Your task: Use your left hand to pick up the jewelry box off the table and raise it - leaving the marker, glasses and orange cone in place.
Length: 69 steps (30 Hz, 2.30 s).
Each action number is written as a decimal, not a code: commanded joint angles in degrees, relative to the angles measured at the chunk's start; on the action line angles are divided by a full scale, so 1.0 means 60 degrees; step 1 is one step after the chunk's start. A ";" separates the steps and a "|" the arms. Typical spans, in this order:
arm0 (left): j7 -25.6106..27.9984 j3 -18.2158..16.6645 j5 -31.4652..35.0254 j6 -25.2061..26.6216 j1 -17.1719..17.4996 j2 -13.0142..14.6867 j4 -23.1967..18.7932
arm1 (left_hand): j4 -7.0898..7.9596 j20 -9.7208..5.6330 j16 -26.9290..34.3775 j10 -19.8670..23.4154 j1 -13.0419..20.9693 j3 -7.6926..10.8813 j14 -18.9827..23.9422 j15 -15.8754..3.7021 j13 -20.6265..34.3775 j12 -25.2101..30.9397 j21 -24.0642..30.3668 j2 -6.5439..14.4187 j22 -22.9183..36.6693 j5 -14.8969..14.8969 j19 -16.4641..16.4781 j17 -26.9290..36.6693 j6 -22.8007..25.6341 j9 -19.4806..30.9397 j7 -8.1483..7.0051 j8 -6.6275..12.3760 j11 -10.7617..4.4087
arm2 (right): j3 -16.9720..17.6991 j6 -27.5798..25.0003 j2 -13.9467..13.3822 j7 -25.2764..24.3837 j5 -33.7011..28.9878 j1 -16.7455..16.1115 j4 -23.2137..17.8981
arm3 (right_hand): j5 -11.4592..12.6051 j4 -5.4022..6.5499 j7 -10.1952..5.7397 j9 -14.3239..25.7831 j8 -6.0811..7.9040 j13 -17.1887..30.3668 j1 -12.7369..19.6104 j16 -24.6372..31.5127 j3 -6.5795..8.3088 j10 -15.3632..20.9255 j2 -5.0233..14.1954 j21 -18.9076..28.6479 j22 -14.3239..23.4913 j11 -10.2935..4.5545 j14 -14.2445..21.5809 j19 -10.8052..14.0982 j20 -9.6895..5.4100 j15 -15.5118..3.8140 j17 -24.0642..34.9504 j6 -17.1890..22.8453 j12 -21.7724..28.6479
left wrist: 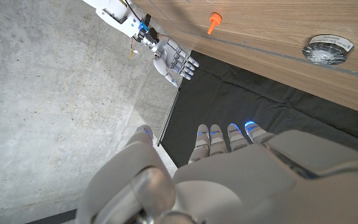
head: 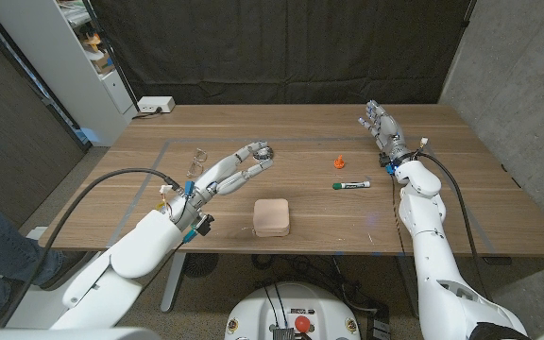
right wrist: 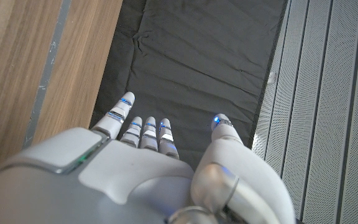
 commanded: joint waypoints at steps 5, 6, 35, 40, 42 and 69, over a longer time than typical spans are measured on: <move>0.0117 -0.0107 0.0884 0.0446 0.0306 0.0144 -0.0670 | -0.0125 0.0042 -0.0035 -0.0005 0.0168 0.0043 0.0023 -0.0004 0.0042 -0.0002 -0.0019 0.0040 0.0029 -0.0015 -0.0087 0.0015 0.0100 0.0047 0.0021 0.0023 -0.0003 | -0.0050 0.0089 -0.0040 0.0122 0.0087 0.0156 0.0189 | 0.0048 -0.0020 0.0000 0.0029 0.0031 0.0040 -0.0027 0.0012 0.0008 0.0044 -0.0013 0.0081 0.0041 0.0010 0.0055 0.0088 0.0022 0.0033 -0.0008 0.0096 0.0083; 0.0123 -0.0112 0.0931 0.0451 0.0323 0.0151 -0.0691 | -0.0132 0.0043 -0.0035 -0.0008 0.0177 0.0048 0.0021 -0.0005 0.0042 -0.0003 -0.0018 0.0043 0.0029 -0.0016 -0.0087 0.0015 0.0097 0.0047 0.0023 0.0021 -0.0005 | -0.0056 0.0122 -0.0052 0.0138 0.0085 0.0160 0.0202 | 0.0048 -0.0021 0.0001 0.0029 0.0032 0.0040 -0.0027 0.0013 0.0007 0.0041 -0.0013 0.0080 0.0041 0.0004 0.0058 0.0084 0.0022 0.0030 -0.0008 0.0100 0.0082; -0.0084 -0.0172 0.2587 0.1283 0.0542 0.0432 -0.1534 | -0.0375 0.0101 -0.0037 -0.0031 0.0475 0.0181 0.0005 0.0001 0.0044 -0.0017 -0.0029 0.0108 0.0029 -0.0049 -0.0168 0.0011 0.0141 0.0051 -0.0022 0.0026 -0.0005 | -0.0019 0.0122 -0.0062 0.0068 0.0083 0.0180 0.0222 | 0.0057 -0.0035 0.0024 0.0028 0.0034 0.0040 -0.0035 0.0009 0.0004 0.0060 -0.0010 0.0082 0.0041 0.0008 0.0061 0.0094 0.0019 0.0038 -0.0010 0.0118 0.0086; -0.0009 -0.0145 0.2991 0.1397 0.0563 0.0462 -0.1592 | -0.0427 0.0127 -0.0037 -0.0046 0.0537 0.0207 0.0004 0.0003 0.0045 -0.0023 -0.0031 0.0115 0.0028 -0.0055 -0.0185 0.0011 0.0153 0.0053 -0.0050 0.0030 0.0005 | -0.0071 0.0156 -0.0071 0.0058 0.0046 0.0235 0.0308 | 0.0059 -0.0039 0.0029 0.0028 0.0034 0.0040 -0.0033 0.0009 0.0006 0.0056 -0.0008 0.0082 0.0041 0.0005 0.0064 0.0094 0.0026 0.0040 -0.0011 0.0119 0.0084; 0.0030 -0.0118 0.3219 0.1481 0.0585 0.0469 -0.1641 | -0.0465 0.0207 -0.0037 -0.0049 0.0582 0.0225 0.0001 0.0000 0.0045 -0.0024 -0.0022 0.0118 0.0028 -0.0059 -0.0171 0.0010 0.0148 0.0054 -0.0057 0.0028 0.0006 | -0.0078 0.0079 -0.0045 0.0008 0.0039 0.0244 0.0284 | 0.0060 -0.0041 0.0029 0.0028 0.0034 0.0040 -0.0031 0.0008 0.0007 0.0055 -0.0007 0.0081 0.0041 0.0003 0.0062 0.0092 0.0024 0.0037 -0.0011 0.0121 0.0083; 0.0073 0.0689 0.5154 0.2554 0.0262 0.0604 -0.1944 | -0.1285 0.1220 0.0035 -0.0207 0.1543 0.0498 0.0192 0.0474 0.0117 -0.0001 0.0133 -0.0114 0.0093 -0.0169 0.0282 0.0054 -0.0409 0.0085 -0.1671 -0.0100 0.0077 | -0.0177 0.0306 -0.0163 0.0041 0.0032 0.0559 0.0977 | 0.0062 -0.0044 -0.0129 0.0029 0.0014 0.0041 -0.0048 0.0015 0.0003 0.0043 0.0005 0.0069 0.0042 -0.0016 0.0085 0.0056 0.0089 0.0043 -0.0009 0.0073 0.0077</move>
